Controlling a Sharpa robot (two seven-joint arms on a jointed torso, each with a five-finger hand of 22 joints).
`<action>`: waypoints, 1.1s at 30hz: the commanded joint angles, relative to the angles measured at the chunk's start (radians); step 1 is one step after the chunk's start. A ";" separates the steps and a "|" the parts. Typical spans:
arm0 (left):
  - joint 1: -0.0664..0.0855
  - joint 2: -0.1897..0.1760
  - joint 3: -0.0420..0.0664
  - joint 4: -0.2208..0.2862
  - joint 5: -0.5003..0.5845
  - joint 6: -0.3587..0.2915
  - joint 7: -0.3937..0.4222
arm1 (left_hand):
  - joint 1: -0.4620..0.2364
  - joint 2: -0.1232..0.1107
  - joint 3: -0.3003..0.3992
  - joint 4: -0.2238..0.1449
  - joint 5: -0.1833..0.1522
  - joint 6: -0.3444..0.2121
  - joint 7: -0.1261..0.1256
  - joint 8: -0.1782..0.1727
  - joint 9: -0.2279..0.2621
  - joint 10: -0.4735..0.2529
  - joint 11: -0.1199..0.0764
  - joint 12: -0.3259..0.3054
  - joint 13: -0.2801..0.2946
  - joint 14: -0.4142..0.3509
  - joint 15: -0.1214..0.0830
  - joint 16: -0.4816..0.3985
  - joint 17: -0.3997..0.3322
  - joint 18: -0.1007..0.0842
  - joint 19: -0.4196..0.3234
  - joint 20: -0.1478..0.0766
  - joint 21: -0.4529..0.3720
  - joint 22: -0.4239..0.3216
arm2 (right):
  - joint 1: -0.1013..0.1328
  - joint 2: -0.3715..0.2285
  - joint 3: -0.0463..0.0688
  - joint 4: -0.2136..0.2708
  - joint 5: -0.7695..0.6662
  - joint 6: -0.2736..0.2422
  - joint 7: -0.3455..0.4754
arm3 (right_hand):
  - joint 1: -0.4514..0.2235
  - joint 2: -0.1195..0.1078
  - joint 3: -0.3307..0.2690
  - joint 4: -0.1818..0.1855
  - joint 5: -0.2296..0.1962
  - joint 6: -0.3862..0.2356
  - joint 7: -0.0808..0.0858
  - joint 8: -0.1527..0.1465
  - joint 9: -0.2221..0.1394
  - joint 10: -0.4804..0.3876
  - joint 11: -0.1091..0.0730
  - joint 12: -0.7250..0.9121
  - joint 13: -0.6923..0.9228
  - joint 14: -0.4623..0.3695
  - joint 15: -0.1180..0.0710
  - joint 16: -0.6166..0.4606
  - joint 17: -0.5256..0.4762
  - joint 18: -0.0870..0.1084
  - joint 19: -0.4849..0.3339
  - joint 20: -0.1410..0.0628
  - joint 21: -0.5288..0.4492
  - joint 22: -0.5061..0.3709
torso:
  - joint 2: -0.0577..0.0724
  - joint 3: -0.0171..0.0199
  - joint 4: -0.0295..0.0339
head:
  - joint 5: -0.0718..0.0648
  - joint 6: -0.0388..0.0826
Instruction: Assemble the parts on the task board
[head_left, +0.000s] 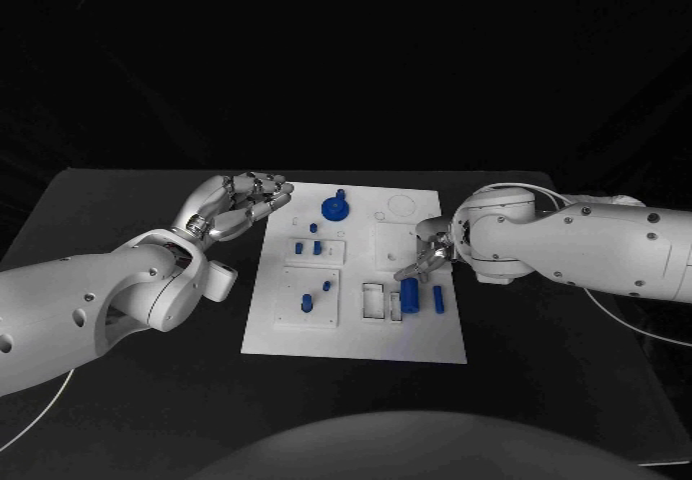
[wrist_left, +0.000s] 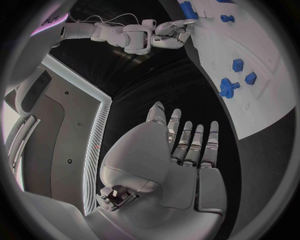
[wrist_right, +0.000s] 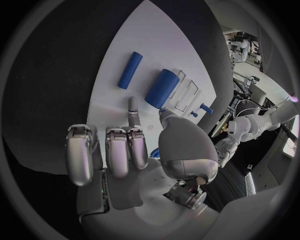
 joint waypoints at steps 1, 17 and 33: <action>0.000 0.002 0.001 0.000 -0.005 0.007 0.003 | 0.010 0.001 -0.006 -0.002 0.004 0.004 0.004 0.005 0.001 0.007 -0.001 0.004 0.001 0.007 -0.002 0.003 0.001 0.000 0.008 -0.001 0.005 0.001 | -0.005 0.001 -0.003 -0.003 0.000 0.007 -0.011 | -0.012 0.006 -0.007 0.001 -0.007 0.012 -0.003 0.007 0.008 0.106 0.005 0.004 0.263 0.106 0.004 0.003 0.263 -0.001 0.063 0.000 0.006 0.236 | 0.000 -0.0003 0.0002 | 0.000 0.000; -0.001 0.003 0.001 0.000 -0.006 0.013 -0.005 | 0.010 0.002 -0.006 -0.002 0.005 0.005 0.005 0.006 0.002 0.008 0.000 0.004 0.001 0.008 -0.001 0.005 0.001 0.001 0.008 -0.001 0.006 0.001 | -0.016 0.018 -0.003 -0.010 0.055 0.043 -0.014 | -0.051 0.019 -0.018 0.003 -0.018 0.044 -0.015 0.026 0.041 0.106 -0.006 0.004 0.263 0.106 -0.005 0.003 0.263 -0.001 0.064 -0.006 0.009 0.237 | 0.001 -0.0003 0.0005 | 0.003 0.000; -0.002 0.006 0.001 -0.002 -0.011 0.018 -0.017 | 0.010 0.002 -0.006 -0.002 0.006 0.006 0.005 0.006 0.002 0.009 0.001 0.005 0.001 0.010 0.000 0.007 0.001 0.001 0.008 -0.001 0.005 0.000 | -0.024 0.023 -0.003 -0.019 0.096 0.057 -0.016 | 0.063 0.007 0.029 -0.073 0.303 0.040 -0.034 0.057 0.149 0.106 -0.023 0.004 0.263 0.106 -0.021 0.003 0.263 0.002 0.056 -0.023 -0.002 0.232 | 0.000 -0.0002 0.0005 | 0.006 0.000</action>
